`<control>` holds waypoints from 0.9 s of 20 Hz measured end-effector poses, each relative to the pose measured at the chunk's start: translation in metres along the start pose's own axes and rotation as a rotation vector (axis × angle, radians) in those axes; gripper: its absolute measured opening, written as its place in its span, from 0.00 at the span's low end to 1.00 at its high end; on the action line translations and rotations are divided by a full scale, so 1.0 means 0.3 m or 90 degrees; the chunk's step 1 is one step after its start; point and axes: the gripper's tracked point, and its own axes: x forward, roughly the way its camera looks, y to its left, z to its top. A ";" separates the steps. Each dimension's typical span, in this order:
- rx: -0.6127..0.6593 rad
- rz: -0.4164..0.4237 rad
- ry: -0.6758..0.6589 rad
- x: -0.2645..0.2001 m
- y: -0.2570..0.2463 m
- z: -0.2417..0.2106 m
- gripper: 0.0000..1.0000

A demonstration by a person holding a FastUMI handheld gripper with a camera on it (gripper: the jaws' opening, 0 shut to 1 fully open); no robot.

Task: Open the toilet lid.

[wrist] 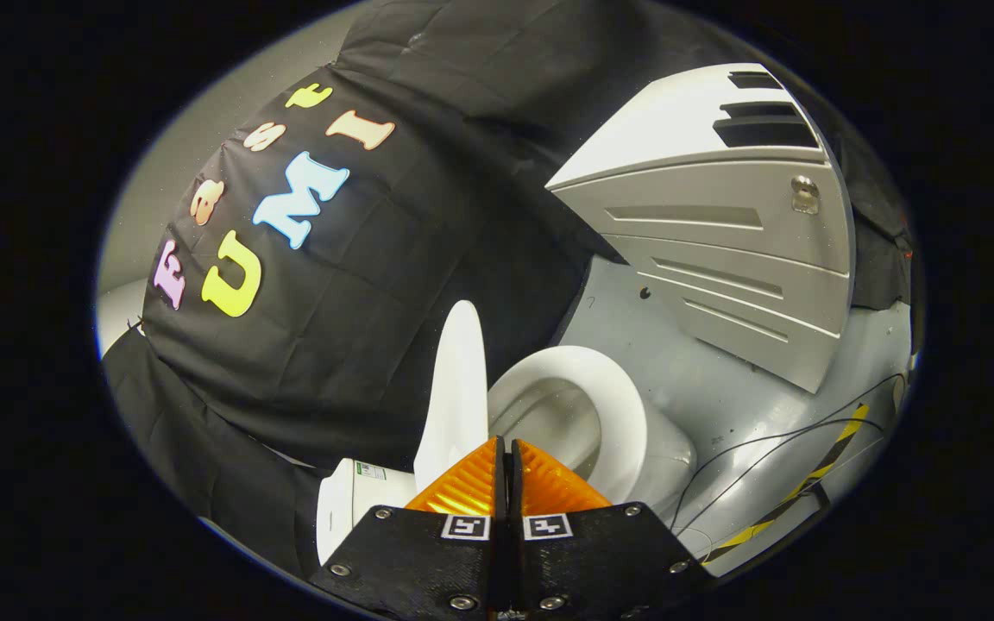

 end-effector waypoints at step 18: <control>-0.087 0.049 -0.065 -0.070 0.258 0.025 0.00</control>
